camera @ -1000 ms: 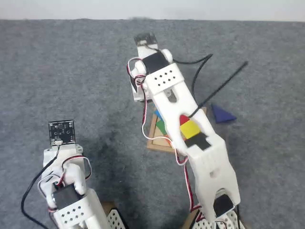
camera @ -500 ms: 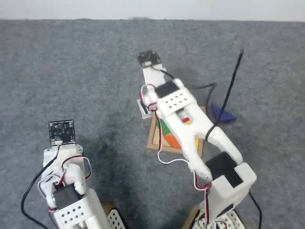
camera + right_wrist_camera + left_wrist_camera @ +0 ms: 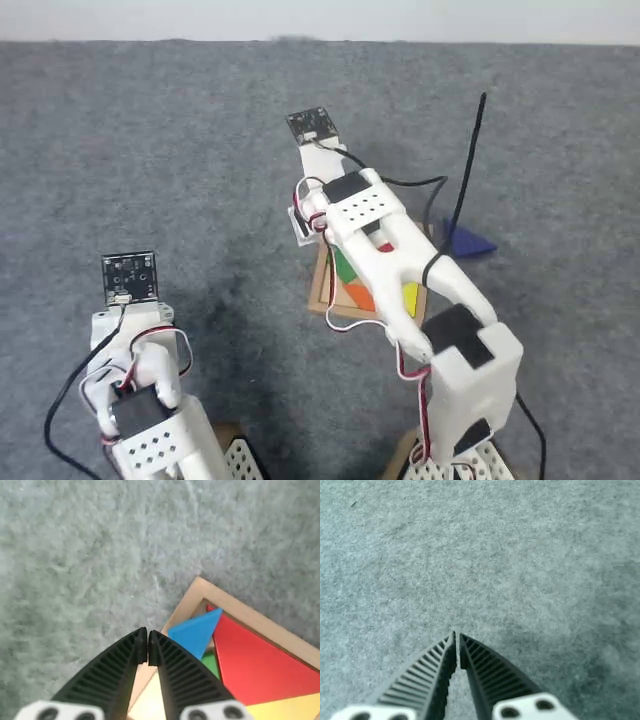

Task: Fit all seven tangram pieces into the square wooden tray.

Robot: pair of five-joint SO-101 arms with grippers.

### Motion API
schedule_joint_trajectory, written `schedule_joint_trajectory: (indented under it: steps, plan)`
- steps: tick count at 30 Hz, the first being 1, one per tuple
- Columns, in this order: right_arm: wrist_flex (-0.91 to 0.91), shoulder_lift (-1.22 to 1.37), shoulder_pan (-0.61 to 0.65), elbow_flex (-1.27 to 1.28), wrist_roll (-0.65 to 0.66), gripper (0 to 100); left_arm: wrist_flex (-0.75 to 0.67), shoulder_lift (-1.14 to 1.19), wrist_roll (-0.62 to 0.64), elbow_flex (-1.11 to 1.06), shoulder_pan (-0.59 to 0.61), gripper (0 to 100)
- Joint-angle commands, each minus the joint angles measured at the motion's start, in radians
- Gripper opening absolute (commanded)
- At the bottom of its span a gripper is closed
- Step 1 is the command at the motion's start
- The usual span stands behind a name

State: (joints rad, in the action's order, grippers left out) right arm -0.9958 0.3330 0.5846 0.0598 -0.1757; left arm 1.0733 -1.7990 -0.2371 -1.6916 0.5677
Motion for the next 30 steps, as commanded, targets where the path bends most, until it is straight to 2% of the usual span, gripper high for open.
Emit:
schedule_joint_trajectory:
  steps: [1, 9, 15, 19, 24, 27, 30]
  plan:
    - [-0.007, 0.024, -0.031, -0.089, 0.018, 0.7, 0.008, -0.014, -0.014, 0.008, -0.005, 2]
    - [-0.117, 0.147, -0.088, -0.218, 0.02, 0.7, 0.008, -0.014, -0.014, 0.008, -0.005, 2]
    - [-0.196, 0.104, -0.156, -0.21, 0.009, 0.7, 0.008, -0.014, -0.014, 0.008, -0.005, 2]
    - [-0.12, -0.021, -0.156, -0.123, 0.009, 0.7, 0.008, -0.014, -0.014, 0.008, -0.005, 2]
    - [0.024, -0.294, -0.125, 0.087, 0.017, 0.9, 0.008, -0.014, -0.014, 0.008, -0.005, 2]
    - [0.096, -0.401, -0.166, 0.232, 0.018, 0.9, 0.008, -0.014, -0.014, 0.008, -0.005, 2]
    - [0.14, -0.394, -0.226, 0.298, 0.029, 0.9, 0.008, -0.014, -0.014, 0.008, -0.005, 2]
